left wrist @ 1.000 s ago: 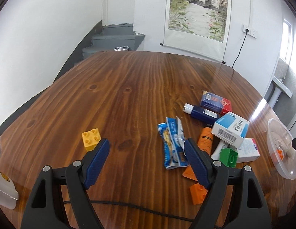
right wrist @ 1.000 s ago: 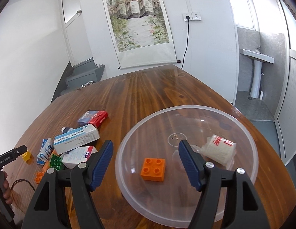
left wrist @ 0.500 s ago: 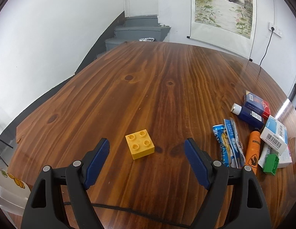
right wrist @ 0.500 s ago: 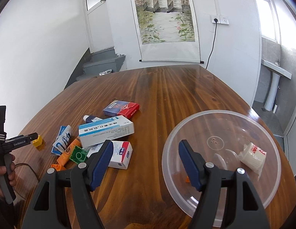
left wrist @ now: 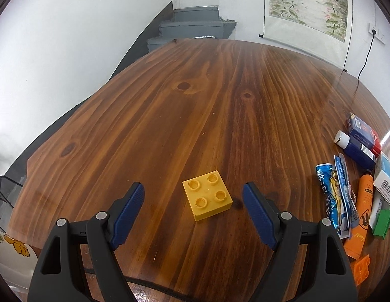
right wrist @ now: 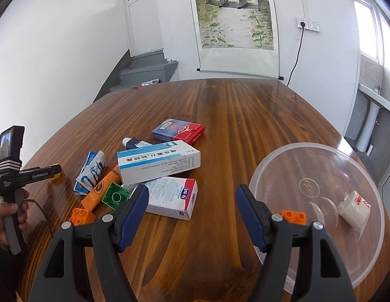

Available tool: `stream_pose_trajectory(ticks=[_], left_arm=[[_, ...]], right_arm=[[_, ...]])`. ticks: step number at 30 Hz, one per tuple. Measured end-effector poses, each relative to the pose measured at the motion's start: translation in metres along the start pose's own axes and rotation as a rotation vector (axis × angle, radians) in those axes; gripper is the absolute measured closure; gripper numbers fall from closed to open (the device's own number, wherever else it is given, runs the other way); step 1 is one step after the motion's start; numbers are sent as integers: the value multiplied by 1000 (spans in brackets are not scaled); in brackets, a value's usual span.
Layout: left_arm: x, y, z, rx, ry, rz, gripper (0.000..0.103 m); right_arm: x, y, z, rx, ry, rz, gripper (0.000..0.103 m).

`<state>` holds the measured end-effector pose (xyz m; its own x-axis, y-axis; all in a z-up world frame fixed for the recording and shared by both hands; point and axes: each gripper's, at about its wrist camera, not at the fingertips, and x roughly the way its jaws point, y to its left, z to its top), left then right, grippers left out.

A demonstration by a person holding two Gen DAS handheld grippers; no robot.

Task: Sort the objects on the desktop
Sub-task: 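Close the left tool on the yellow toy brick, then grasp the white medicine box with red label using the right tool while the left tool holds the yellow brick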

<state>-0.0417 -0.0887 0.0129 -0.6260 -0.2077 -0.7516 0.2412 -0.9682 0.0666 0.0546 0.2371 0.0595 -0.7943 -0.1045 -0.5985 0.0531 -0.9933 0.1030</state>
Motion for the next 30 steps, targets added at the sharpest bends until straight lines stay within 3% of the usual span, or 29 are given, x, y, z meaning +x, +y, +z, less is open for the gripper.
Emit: stream_pose_trajectory(ticks=[6,8,16,30], left_arm=[[10,7,1,-36,25,-22,22],[15,9,2,-46,40,-42,33],[16,10,6,-57,22,-70,59],[4,4,-1,-39,23,-141,60]], right_arm=[[9,4,-2,-2,32,20,27],[11,5,-2,-2,39,21,27],[17,13,-2,-27,55,16,27],[44,33,0,-69,134,19,27]])
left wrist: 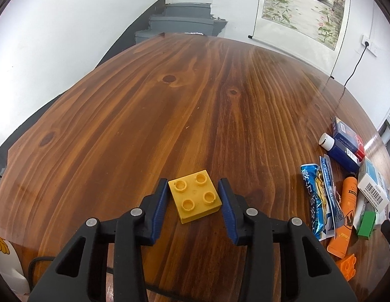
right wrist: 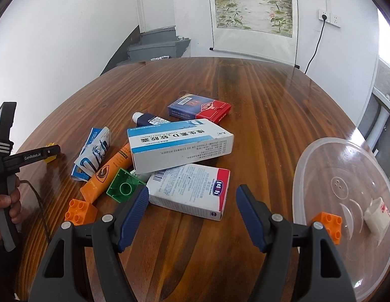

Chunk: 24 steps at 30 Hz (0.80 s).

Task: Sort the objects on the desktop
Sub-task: 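Grasp the white medicine box with red label using the right tool while the left tool holds the yellow brick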

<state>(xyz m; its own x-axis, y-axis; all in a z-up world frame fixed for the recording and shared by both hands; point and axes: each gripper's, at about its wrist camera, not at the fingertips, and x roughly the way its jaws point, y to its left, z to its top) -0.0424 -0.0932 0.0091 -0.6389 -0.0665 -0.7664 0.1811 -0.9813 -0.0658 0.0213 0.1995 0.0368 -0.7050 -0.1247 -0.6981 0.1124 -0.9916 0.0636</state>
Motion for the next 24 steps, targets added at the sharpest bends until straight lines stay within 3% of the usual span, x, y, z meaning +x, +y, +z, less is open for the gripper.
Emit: stream_pose_trajectory(ticks=[13,24], left_arm=[[-8,-19,-10,65,6,-50,60],[-15,-26,-12,84,-9,-80,60]], right_arm=[[27,15,14,-39,31,-72,20],[30,15,13,-38,28,-76,15]])
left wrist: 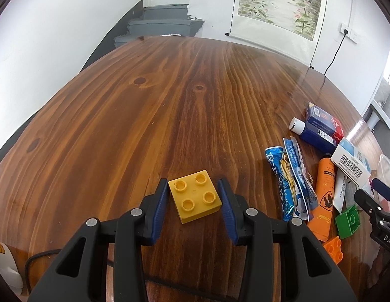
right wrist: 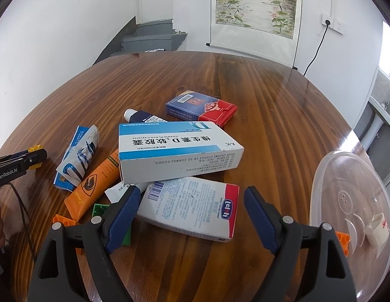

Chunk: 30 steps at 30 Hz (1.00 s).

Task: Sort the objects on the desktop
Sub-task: 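Grasp the white medicine box with red label using the right tool while the left tool holds the yellow brick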

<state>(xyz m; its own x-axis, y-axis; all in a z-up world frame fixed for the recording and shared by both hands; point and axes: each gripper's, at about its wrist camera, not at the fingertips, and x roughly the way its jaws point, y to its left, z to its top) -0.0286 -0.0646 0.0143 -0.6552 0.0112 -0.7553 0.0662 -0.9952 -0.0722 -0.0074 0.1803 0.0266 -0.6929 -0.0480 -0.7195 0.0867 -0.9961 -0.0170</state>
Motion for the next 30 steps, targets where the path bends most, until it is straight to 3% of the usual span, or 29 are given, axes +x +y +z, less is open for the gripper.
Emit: stream_pose_trajectory(ticks=[4,9,17,27,30], left_arm=[[0,-2,0,6,-1,-6,60],[-2,-5,-2,15,-2,-15,60],[-3,-7,-3,18,-4,-22,60],[-9,-15,-5,39,-17,-43,60],[-11,-15,-5,39,-25,-50,60]], right_arm=[[1,-4,0,15,9,-1,9],[5,-10,1,50,25,30,8],[9,-12,1,80,47,96,8],[17,-2,-1,34,94,93,8],[15,-5,-3,42,92,95,13]])
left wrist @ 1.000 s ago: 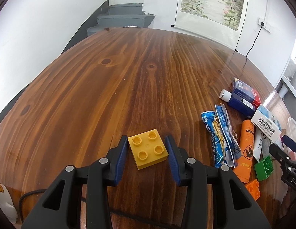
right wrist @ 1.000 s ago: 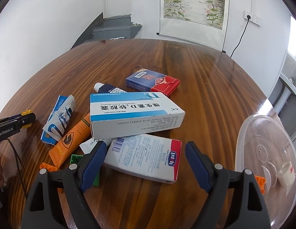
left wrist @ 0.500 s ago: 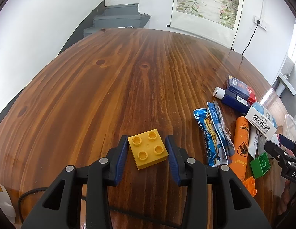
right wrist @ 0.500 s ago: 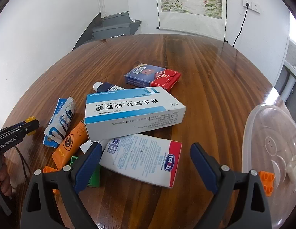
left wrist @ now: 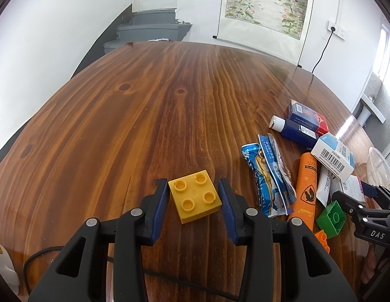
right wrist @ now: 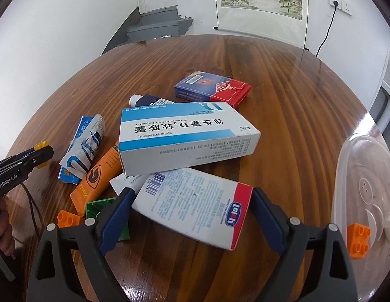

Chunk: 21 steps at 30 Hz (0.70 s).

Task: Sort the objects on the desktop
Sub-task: 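Grasp the white medicine box with red label using the right tool while the left tool holds the yellow brick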

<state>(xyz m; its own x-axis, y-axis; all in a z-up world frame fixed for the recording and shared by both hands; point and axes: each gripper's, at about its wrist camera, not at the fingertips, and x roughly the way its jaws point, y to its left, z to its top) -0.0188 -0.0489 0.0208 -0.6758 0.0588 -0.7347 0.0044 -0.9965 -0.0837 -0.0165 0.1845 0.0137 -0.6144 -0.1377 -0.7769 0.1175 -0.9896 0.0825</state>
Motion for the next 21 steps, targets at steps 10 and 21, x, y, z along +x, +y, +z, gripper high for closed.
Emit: stream_pose_trajectory(ticks=[10,21], left_arm=[[-9,-5,1,0,-36,-9,60],[-17,-12,-1,-20,-63,-20,60]], right_arm=[[-13,2,-4,-9,-39,1,14],[-30,-2,-4,9,-95,19,14]])
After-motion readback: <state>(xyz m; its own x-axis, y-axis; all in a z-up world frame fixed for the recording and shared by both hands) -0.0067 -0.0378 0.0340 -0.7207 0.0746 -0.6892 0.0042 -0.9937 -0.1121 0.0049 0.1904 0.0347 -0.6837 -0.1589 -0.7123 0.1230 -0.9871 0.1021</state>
